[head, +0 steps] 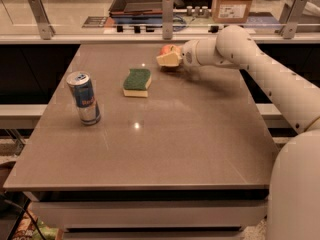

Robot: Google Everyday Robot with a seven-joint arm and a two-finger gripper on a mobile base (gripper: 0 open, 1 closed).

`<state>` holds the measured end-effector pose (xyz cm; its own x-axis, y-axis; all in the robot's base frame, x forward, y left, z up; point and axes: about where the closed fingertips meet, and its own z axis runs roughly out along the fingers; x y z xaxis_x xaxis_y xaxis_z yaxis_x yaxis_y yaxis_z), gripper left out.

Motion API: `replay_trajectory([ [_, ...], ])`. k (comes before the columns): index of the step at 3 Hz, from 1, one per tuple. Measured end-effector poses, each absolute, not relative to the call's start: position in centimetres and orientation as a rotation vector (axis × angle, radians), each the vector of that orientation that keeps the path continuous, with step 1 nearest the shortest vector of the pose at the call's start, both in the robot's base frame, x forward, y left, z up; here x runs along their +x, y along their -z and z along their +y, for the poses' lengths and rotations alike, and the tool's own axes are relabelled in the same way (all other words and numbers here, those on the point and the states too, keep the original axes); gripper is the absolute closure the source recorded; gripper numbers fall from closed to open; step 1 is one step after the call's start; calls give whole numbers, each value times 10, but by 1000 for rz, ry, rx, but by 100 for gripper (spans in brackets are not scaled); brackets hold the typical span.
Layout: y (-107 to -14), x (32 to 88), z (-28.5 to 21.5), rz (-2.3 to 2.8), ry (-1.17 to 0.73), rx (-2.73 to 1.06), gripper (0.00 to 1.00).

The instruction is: Pick apple

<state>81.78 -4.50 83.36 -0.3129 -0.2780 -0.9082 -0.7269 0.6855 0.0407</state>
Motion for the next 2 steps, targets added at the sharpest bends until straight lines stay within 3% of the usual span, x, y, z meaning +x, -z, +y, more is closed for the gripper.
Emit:
replay_trajectory([
  [2, -835, 818, -45, 1888, -558, -786, 100],
])
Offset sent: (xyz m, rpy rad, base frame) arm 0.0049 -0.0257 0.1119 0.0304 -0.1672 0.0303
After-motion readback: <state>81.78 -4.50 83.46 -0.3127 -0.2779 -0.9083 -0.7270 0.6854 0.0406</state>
